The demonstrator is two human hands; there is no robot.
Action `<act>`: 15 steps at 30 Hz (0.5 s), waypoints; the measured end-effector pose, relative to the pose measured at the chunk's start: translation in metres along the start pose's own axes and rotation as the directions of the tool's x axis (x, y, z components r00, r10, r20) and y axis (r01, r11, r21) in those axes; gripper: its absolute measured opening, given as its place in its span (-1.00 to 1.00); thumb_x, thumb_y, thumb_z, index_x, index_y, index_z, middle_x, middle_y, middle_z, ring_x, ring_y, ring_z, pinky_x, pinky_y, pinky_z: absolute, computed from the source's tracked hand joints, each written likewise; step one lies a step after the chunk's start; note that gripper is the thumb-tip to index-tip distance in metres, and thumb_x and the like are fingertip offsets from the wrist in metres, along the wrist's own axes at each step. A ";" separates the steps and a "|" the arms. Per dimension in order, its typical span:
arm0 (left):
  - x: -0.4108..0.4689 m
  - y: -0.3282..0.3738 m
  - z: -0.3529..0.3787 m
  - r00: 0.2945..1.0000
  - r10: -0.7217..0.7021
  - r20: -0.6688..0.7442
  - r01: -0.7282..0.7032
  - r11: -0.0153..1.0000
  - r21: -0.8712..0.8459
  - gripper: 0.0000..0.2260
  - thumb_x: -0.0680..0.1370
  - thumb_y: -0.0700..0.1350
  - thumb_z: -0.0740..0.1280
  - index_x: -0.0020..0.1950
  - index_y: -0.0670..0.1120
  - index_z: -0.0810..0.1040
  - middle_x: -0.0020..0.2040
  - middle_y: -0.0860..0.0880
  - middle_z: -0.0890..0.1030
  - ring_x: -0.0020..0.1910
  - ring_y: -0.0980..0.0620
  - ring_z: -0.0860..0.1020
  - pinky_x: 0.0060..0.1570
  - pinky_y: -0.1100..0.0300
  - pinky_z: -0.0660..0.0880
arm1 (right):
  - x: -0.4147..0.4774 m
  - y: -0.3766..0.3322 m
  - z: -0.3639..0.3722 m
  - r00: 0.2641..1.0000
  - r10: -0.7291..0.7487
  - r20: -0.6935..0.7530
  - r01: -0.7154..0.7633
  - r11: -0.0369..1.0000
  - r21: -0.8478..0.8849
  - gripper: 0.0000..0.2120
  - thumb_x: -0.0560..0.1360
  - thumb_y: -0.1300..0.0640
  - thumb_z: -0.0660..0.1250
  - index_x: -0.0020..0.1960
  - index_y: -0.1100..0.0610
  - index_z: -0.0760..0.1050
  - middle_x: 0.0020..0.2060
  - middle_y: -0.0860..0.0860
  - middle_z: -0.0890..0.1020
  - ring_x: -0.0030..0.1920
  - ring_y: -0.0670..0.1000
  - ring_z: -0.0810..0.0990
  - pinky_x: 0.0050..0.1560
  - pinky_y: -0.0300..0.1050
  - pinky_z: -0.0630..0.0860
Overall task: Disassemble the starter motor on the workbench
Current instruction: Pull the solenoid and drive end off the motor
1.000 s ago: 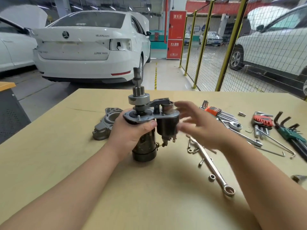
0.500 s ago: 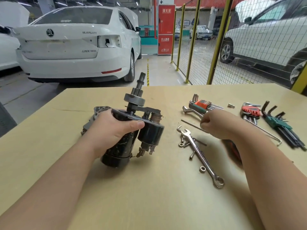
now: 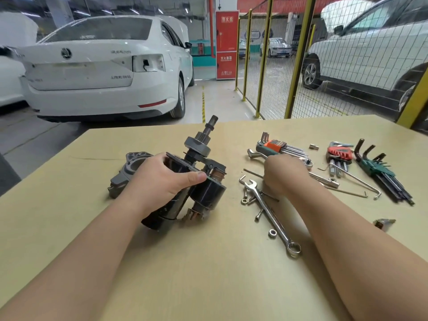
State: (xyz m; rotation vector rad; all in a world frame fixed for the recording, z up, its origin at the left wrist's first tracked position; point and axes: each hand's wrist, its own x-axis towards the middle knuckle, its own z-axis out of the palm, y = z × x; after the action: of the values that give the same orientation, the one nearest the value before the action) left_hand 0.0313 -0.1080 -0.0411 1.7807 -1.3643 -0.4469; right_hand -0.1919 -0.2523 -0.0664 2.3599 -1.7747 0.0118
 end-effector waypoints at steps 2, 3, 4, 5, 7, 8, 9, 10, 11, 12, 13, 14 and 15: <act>-0.002 0.001 0.001 1.000 0.019 -0.019 -0.019 1.000 0.022 -0.40 0.05 0.48 0.42 -0.10 0.12 0.53 -0.24 0.46 0.56 -0.27 0.42 0.53 -0.36 0.26 0.40 | 0.001 -0.002 0.002 0.998 -0.059 -0.017 0.059 0.998 -0.023 -0.91 0.44 0.24 0.22 -0.12 0.10 0.46 -0.17 0.08 0.52 -0.12 0.13 0.39 -0.08 -0.06 0.30; -0.003 0.001 0.002 0.999 0.024 -0.029 -0.023 0.999 0.037 -0.43 0.07 0.46 0.43 -0.11 0.14 0.52 -0.24 0.50 0.53 -0.25 0.46 0.51 -0.37 0.28 0.39 | 0.000 -0.001 0.002 0.995 -0.077 -0.057 0.078 0.997 0.019 -0.91 0.48 0.19 0.19 -0.07 0.11 0.46 -0.07 0.10 0.55 -0.05 0.14 0.42 -0.04 -0.03 0.29; -0.004 0.001 0.003 0.999 0.028 -0.036 -0.026 0.998 0.053 -0.46 0.08 0.45 0.43 -0.12 0.15 0.50 -0.23 0.54 0.50 -0.24 0.49 0.49 -0.38 0.28 0.38 | -0.003 0.001 -0.002 0.990 -0.082 -0.113 0.095 0.989 0.111 -0.89 0.52 0.14 0.15 -0.03 0.12 0.43 -0.03 0.12 0.56 -0.01 0.16 0.45 -0.03 -0.02 0.29; -0.005 0.000 0.003 0.999 0.033 -0.042 -0.030 0.997 0.067 -0.46 0.08 0.46 0.42 -0.12 0.16 0.49 -0.22 0.56 0.48 -0.23 0.51 0.47 -0.38 0.28 0.39 | -0.007 0.003 -0.008 0.980 -0.092 -0.179 0.134 0.962 0.239 -0.87 0.55 0.11 0.11 0.00 0.12 0.40 -0.06 0.12 0.57 -0.03 0.17 0.49 -0.07 -0.03 0.30; -0.005 -0.001 0.004 0.998 0.036 -0.054 -0.032 0.996 0.079 -0.45 0.07 0.47 0.40 -0.12 0.17 0.49 -0.22 0.54 0.49 -0.24 0.47 0.49 -0.37 0.27 0.41 | -0.019 0.004 -0.023 0.942 -0.142 -0.305 0.283 0.824 0.491 -0.92 0.58 0.07 0.11 -0.02 0.06 0.34 -0.24 0.02 0.57 -0.19 0.10 0.53 -0.25 -0.09 0.33; -0.005 -0.001 0.004 0.998 0.031 -0.059 -0.026 0.996 0.081 -0.46 0.07 0.48 0.40 -0.13 0.17 0.49 -0.23 0.51 0.51 -0.25 0.42 0.52 -0.38 0.26 0.42 | -0.028 0.002 -0.034 0.919 -0.174 -0.353 0.356 0.751 0.556 -0.96 0.57 0.08 0.13 -0.05 0.01 0.34 -0.32 -0.06 0.55 -0.27 -0.02 0.52 -0.34 -0.12 0.33; -0.005 -0.001 0.004 0.998 0.022 -0.065 -0.017 0.997 0.080 -0.46 0.07 0.47 0.40 -0.13 0.17 0.49 -0.24 0.47 0.54 -0.28 0.36 0.55 -0.38 0.26 0.43 | -0.037 -0.001 -0.045 0.902 -0.207 -0.379 0.404 0.714 0.573 -0.96 0.55 0.08 0.16 -0.07 -0.04 0.35 -0.37 -0.13 0.52 -0.33 -0.13 0.50 -0.39 -0.21 0.33; -0.004 -0.002 0.004 0.997 0.008 -0.071 -0.003 0.997 0.076 -0.47 0.08 0.47 0.41 -0.13 0.17 0.50 -0.27 0.41 0.57 -0.30 0.32 0.56 -0.39 0.25 0.43 | -0.046 -0.005 -0.053 0.891 -0.241 -0.385 0.434 0.704 0.563 -0.93 0.53 0.08 0.19 -0.09 -0.08 0.38 -0.40 -0.16 0.50 -0.34 -0.20 0.50 -0.43 -0.32 0.29; -0.003 -0.002 0.004 0.997 -0.007 -0.077 0.013 0.997 0.073 -0.49 0.10 0.46 0.42 -0.14 0.16 0.51 -0.29 0.33 0.60 -0.31 0.29 0.56 -0.40 0.25 0.43 | -0.053 -0.010 -0.059 0.890 -0.274 -0.364 0.441 0.716 0.540 -0.92 0.52 0.07 0.21 -0.09 -0.11 0.42 -0.41 -0.18 0.49 -0.36 -0.25 0.48 -0.46 -0.38 0.25; -0.002 -0.002 0.005 0.996 -0.022 -0.082 0.028 0.997 0.074 -0.51 0.14 0.44 0.44 -0.14 0.15 0.51 -0.32 0.26 0.60 -0.31 0.27 0.56 -0.40 0.24 0.43 | -0.057 -0.015 -0.061 0.895 -0.296 -0.334 0.436 0.739 0.514 -0.91 0.52 0.06 0.22 -0.06 -0.12 0.46 -0.40 -0.19 0.47 -0.38 -0.24 0.46 -0.46 -0.37 0.24; -0.001 -0.003 0.005 0.996 -0.031 -0.084 0.037 0.996 0.076 -0.53 0.16 0.42 0.46 -0.14 0.14 0.51 -0.31 0.23 0.60 -0.29 0.26 0.56 -0.40 0.24 0.43 | -0.061 -0.020 -0.062 0.903 -0.302 -0.304 0.421 0.757 0.500 -0.88 0.53 0.06 0.21 0.00 -0.13 0.49 -0.39 -0.19 0.46 -0.37 -0.22 0.45 -0.43 -0.32 0.26; -0.001 -0.003 0.006 0.996 -0.036 -0.083 0.042 0.996 0.076 -0.54 0.18 0.41 0.46 -0.14 0.14 0.51 -0.30 0.22 0.60 -0.27 0.24 0.56 -0.39 0.23 0.44 | -0.063 -0.023 -0.061 0.911 -0.294 -0.289 0.405 0.765 0.500 -0.84 0.54 0.07 0.20 0.06 -0.11 0.51 -0.37 -0.18 0.46 -0.35 -0.19 0.45 -0.40 -0.27 0.29; 0.000 -0.003 0.006 0.996 -0.038 -0.081 0.044 0.996 0.072 -0.54 0.18 0.41 0.46 -0.14 0.13 0.51 -0.27 0.22 0.60 -0.25 0.22 0.57 -0.37 0.22 0.45 | -0.064 -0.024 -0.062 0.918 -0.272 -0.288 0.388 0.765 0.514 -0.81 0.55 0.08 0.19 0.08 -0.09 0.52 -0.36 -0.18 0.46 -0.35 -0.17 0.45 -0.39 -0.24 0.31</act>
State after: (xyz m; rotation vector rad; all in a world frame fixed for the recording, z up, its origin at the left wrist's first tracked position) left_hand 0.0290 -0.1098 -0.0470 1.8702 -1.3055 -0.3477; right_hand -0.1806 -0.1752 -0.0170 2.9146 -1.3577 0.8033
